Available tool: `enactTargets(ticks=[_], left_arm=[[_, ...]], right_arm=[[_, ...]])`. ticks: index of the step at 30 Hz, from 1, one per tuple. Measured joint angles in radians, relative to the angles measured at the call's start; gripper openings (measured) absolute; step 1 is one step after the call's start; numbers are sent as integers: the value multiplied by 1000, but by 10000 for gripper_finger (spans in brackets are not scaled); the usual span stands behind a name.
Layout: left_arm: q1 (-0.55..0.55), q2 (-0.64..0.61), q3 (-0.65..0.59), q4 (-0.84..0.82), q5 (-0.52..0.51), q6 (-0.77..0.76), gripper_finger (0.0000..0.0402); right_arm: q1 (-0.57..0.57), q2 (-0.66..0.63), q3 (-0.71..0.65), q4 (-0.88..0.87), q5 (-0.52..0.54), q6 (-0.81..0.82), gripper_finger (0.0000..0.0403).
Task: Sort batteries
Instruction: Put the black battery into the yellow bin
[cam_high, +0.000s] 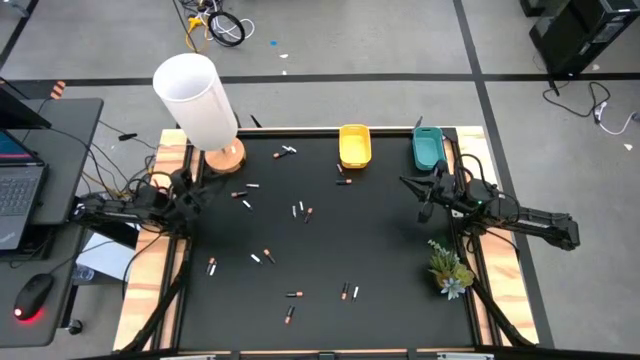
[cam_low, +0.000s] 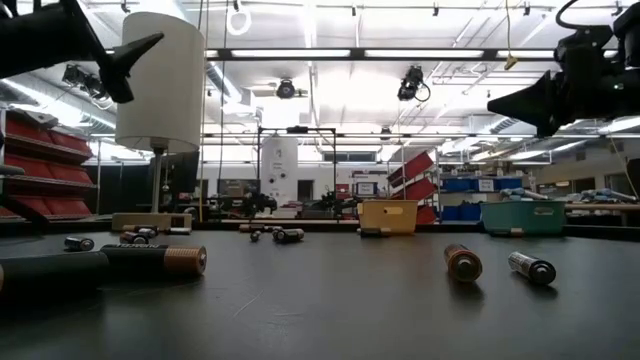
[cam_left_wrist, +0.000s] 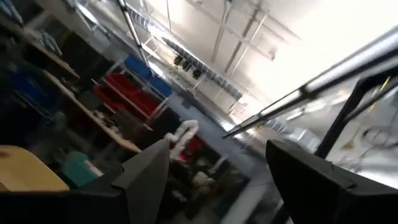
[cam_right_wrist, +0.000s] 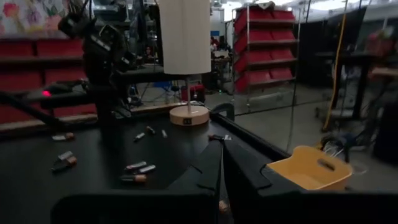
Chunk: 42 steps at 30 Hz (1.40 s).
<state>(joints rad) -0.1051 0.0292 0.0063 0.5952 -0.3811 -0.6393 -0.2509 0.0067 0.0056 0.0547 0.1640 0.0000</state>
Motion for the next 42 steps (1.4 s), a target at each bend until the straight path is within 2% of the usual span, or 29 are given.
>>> enactTargets(ticks=[4, 8, 11, 15, 17, 21, 24, 28, 32, 36, 42], left_arm=[[0, 0, 0, 43, 2, -76, 282], [0, 0, 0, 34, -35, -48, 282], [0, 0, 0, 35, -73, -47, 282], [0, 0, 0, 17, -80, -46, 282], [0, 0, 0, -3, -100, -36, 282], [0, 1, 0, 0, -121, 7, 282], [0, 0, 0, 51, -123, 5, 282], [0, 0, 0, 107, -127, 7, 282], [0, 0, 0, 116, -149, 6, 282], [0, 1, 0, 106, -145, 44, 282], [0, 1, 0, 207, -167, 84, 282]], right_arm=[[0, 0, 0, 52, 5, -57, 28], [0, 0, 0, 148, 20, -53, 28], [0, 3, 0, 326, 60, 152, 28], [-1, 10, 2, 447, 183, 610, 18], [-1, 14, 2, 420, 186, 666, 10], [5, 41, 0, 393, 171, 669, 6], [17, 64, 0, 404, 166, 786, 14], [42, 107, 0, 402, 105, 917, 14], [63, 163, 0, 409, 103, 1087, 11], [77, 222, 0, 477, 67, 1071, 13], [72, 299, 0, 609, 168, 1000, 12]])
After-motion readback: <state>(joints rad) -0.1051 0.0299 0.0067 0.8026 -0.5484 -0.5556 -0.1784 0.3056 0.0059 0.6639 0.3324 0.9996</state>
